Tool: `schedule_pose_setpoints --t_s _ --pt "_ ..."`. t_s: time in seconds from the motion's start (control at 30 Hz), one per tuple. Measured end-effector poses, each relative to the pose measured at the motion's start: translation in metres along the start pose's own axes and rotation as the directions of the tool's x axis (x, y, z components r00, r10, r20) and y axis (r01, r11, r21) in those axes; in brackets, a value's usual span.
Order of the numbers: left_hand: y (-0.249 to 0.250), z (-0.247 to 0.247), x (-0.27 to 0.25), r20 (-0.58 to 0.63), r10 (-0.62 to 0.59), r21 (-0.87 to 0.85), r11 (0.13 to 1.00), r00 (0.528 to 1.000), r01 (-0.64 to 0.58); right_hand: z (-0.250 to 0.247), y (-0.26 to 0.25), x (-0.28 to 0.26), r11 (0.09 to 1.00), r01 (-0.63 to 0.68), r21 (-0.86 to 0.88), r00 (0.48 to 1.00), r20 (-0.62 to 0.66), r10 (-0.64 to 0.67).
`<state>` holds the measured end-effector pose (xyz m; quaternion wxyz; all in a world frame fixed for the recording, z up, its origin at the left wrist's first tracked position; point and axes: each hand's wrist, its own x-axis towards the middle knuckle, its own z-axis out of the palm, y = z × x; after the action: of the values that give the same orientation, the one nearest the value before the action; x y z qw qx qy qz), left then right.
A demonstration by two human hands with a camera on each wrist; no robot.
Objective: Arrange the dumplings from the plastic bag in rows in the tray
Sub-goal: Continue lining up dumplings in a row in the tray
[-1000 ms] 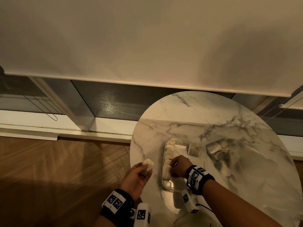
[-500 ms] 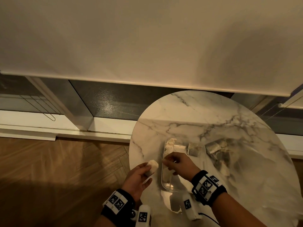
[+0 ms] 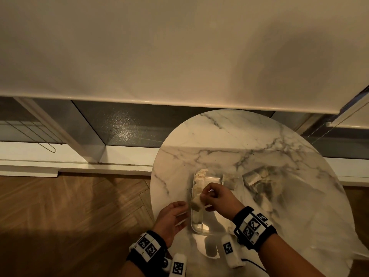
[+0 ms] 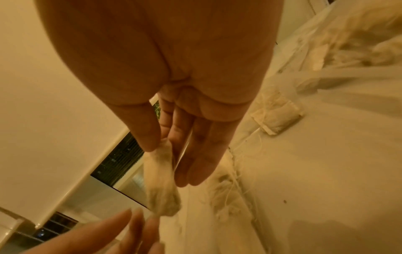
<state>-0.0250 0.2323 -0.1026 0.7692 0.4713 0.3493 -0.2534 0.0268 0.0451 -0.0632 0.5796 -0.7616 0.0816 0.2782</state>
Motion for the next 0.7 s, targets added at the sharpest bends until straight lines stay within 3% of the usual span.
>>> schedule_pose_setpoints --t_s 0.1,0.2,0.37,0.5,0.57,0.7 --pt "-0.006 -0.007 0.007 -0.057 -0.024 0.008 1.0 0.998 0.025 -0.009 0.006 0.003 0.968 -0.052 -0.244 0.999 0.0 0.054" --pt "-0.013 -0.013 0.012 -0.088 -0.061 0.015 0.998 0.994 0.062 -0.011 0.009 0.006 0.859 -0.093 -0.504 0.982 0.093 0.162" --pt "-0.019 -0.014 0.014 -0.103 -0.092 0.048 0.994 0.99 0.097 0.009 0.018 0.018 0.814 -0.14 -0.564 0.927 0.214 0.307" --pt "-0.018 -0.015 0.013 -0.089 -0.083 0.067 0.994 0.993 0.089 0.018 0.024 0.031 0.739 -0.079 -0.669 0.969 0.123 0.215" --pt "-0.018 -0.015 0.013 -0.081 -0.075 0.073 0.994 0.994 0.081 0.017 0.022 0.035 0.72 -0.107 -0.685 0.98 0.049 0.193" --pt "-0.02 -0.015 0.013 -0.077 -0.085 0.095 0.991 0.993 0.092 0.01 0.021 0.037 0.626 -0.237 -0.743 0.948 -0.035 0.317"
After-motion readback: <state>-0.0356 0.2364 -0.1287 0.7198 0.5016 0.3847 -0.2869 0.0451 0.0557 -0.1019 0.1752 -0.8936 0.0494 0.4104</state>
